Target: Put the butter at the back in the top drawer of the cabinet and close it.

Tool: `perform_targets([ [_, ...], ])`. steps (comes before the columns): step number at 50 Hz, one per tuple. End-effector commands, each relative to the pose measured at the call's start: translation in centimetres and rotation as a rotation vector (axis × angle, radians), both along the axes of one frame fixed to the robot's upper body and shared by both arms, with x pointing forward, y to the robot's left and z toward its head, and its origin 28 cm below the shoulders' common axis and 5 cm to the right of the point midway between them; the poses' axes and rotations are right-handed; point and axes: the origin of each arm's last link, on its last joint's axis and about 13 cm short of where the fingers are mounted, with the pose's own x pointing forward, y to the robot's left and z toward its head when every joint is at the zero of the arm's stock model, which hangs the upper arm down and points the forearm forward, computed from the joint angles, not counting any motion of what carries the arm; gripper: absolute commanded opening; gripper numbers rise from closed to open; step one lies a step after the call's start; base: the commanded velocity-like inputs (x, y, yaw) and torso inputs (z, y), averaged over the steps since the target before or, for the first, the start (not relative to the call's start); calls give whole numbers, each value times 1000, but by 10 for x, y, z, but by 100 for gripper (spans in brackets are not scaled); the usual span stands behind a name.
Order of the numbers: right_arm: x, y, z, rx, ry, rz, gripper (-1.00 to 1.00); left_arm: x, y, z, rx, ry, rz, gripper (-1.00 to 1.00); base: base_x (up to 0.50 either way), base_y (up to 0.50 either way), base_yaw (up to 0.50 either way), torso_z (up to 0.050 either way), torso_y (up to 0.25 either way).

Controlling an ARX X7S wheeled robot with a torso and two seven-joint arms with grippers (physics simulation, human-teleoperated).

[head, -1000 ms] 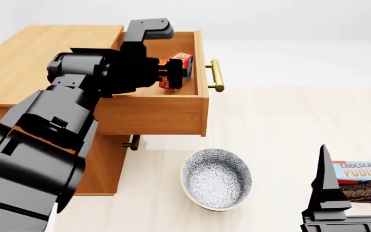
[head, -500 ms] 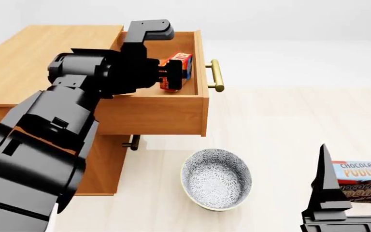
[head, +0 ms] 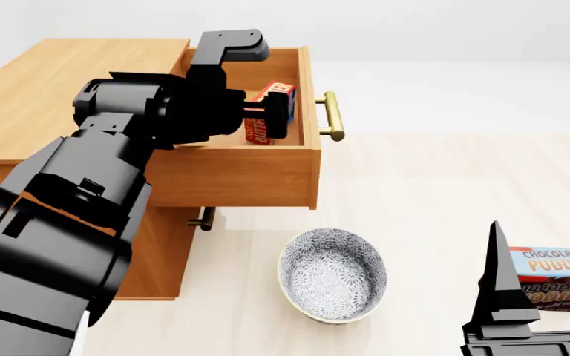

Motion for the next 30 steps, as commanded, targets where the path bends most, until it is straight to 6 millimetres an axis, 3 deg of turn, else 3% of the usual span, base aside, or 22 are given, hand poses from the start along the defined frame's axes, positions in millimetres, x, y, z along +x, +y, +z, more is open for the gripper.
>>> perform_targets([
  [1,0,0,0,2,-2,0,100,0,0,1,-1,1,-3,100,0,0,0,0,0],
  [10,-1,1,1,1,-3,0,100,1,2,10,26,-30,22,100,0,0,0,0,0],
  [30,-7,7,6,-10,-16,15,100,-3,11,57,13,-108,69,100,0,0,0,0,0],
])
